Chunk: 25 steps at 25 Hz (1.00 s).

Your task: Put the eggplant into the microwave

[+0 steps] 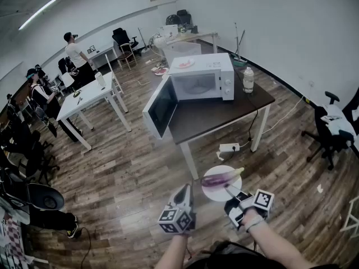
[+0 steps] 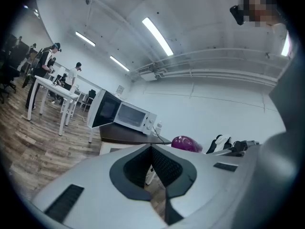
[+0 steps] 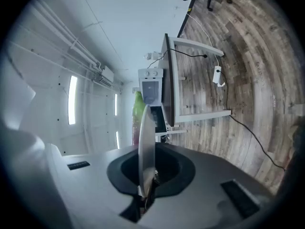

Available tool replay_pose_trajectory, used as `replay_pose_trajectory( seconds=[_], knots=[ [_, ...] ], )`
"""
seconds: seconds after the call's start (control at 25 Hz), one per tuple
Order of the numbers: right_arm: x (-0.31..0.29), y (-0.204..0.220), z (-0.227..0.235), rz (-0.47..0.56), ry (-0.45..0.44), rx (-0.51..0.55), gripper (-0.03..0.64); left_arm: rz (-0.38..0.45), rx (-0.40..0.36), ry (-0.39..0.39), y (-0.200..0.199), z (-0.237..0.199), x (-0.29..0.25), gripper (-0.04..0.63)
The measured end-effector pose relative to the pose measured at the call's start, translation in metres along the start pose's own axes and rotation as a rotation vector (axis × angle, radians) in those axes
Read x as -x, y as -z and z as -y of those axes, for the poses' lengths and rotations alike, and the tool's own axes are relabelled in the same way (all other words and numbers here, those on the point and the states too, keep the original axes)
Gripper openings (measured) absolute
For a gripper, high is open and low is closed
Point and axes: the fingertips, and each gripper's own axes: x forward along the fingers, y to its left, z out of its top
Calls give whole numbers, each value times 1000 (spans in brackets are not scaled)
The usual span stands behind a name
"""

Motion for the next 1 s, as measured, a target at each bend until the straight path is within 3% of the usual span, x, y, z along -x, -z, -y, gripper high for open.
replay_pose_trajectory(
  seconds=[0.56,1.0],
  knots=[
    [-32,-12,-5,-40,7,2,9,-3,-58,-15,-4,-5,-34,0],
    [-80,-59,-7,-28,-5,10,9,-14,-52,-7,-14,-33,-101,0]
  ],
)
